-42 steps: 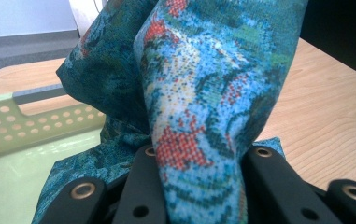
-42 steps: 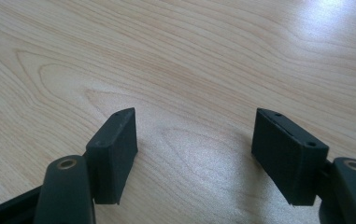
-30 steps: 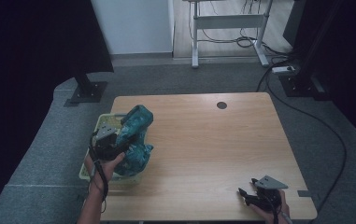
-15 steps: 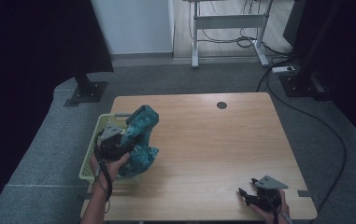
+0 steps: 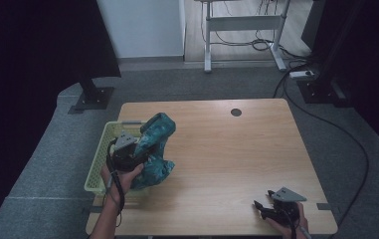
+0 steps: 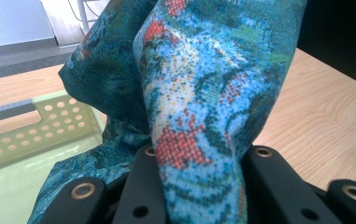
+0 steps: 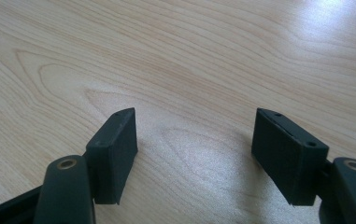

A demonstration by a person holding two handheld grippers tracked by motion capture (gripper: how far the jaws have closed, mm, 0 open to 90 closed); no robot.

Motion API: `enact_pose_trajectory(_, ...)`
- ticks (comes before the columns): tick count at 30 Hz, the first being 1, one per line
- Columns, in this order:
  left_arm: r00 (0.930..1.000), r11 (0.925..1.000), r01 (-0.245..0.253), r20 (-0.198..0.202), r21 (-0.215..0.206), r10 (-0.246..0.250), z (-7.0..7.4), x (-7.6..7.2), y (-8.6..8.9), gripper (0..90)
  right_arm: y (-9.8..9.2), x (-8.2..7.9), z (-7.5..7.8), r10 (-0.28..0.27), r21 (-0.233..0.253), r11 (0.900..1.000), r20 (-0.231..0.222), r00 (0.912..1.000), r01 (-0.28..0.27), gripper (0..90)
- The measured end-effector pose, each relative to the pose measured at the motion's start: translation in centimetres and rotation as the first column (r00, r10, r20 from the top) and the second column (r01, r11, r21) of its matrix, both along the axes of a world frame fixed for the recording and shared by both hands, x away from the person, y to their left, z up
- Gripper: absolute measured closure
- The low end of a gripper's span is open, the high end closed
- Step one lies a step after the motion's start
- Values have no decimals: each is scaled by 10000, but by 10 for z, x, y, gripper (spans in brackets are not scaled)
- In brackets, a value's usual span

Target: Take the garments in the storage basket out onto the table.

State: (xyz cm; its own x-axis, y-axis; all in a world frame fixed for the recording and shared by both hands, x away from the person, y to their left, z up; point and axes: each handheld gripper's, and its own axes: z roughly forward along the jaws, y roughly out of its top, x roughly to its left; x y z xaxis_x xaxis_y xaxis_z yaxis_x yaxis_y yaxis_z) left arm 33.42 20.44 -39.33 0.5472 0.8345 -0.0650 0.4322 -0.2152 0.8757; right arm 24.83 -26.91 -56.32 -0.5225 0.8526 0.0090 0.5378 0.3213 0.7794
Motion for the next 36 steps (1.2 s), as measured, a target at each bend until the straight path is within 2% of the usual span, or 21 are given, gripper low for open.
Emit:
enact_pose_trajectory(13,9999,10000,63,160,-56,-62,11,-2,-6,774,0,0,0,-6,5,10000,-12,10000,6,308)
enact_pose_trajectory(27,9992,9995,313,252,-62,-311,15,-2,-18,775,0,0,0,-7,1,10000,-9,10000,7,308)
enact_pose_trajectory(36,9989,9990,437,165,-77,-435,12,-2,-24,774,0,0,0,-4,1,10000,-5,10000,4,308)
